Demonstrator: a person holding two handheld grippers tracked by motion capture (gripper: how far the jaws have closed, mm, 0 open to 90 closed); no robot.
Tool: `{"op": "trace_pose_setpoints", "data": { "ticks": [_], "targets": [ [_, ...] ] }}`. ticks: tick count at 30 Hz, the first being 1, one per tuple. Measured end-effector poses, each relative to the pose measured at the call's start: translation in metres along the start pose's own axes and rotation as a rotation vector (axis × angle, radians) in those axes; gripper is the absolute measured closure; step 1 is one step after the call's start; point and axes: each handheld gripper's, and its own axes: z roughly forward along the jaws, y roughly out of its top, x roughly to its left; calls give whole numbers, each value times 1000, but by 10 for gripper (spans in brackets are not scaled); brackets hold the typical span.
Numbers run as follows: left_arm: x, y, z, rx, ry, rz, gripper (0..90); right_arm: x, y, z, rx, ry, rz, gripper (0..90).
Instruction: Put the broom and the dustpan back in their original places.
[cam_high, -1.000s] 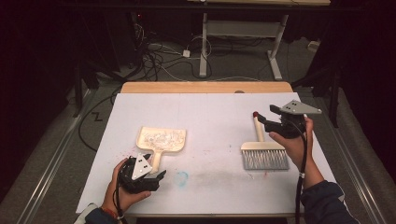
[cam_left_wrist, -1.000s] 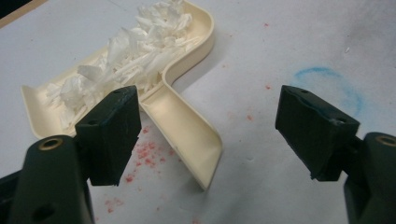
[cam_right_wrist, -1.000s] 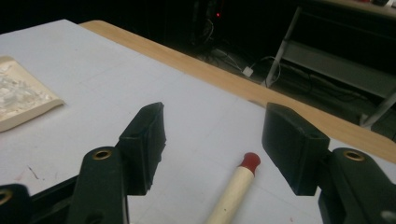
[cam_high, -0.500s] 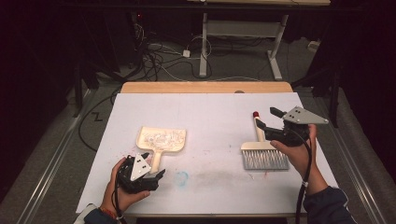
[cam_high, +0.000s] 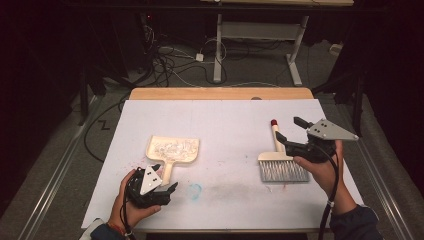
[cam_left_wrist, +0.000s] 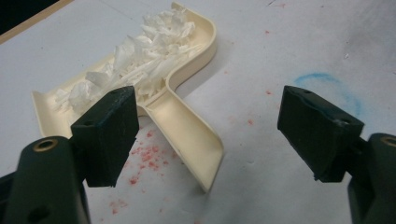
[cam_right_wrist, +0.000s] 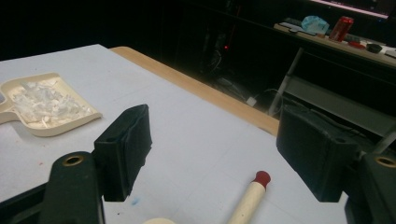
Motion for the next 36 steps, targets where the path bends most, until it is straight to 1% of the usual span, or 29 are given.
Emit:
{"op": "trace_pose_setpoints", "data": {
  "ticks": [4, 11, 16, 19, 25, 36],
  "targets": [
    [0, 0, 0, 2, -2, 2, 201, 5, 1, -3, 5, -42, -11, 228],
    [0, -1, 0, 5, -5, 4, 201, 11, 1, -11, -4, -17, -19, 225],
    [-1, -1, 1, 9, -4, 5, 201, 13, -1, -17, -5, -10, -31, 227],
    [-1, 0, 1, 9, -5, 7, 201, 14, -2, -21, -10, -1, -32, 226],
    [-2, 0, 1, 9, -2, 7, 201, 14, -5, -31, -14, -4, -41, 226],
    [-3, 1, 1, 10, 0, 17, 188, 14, -17, -46, -20, 14, -61, 225]
  ]
}}
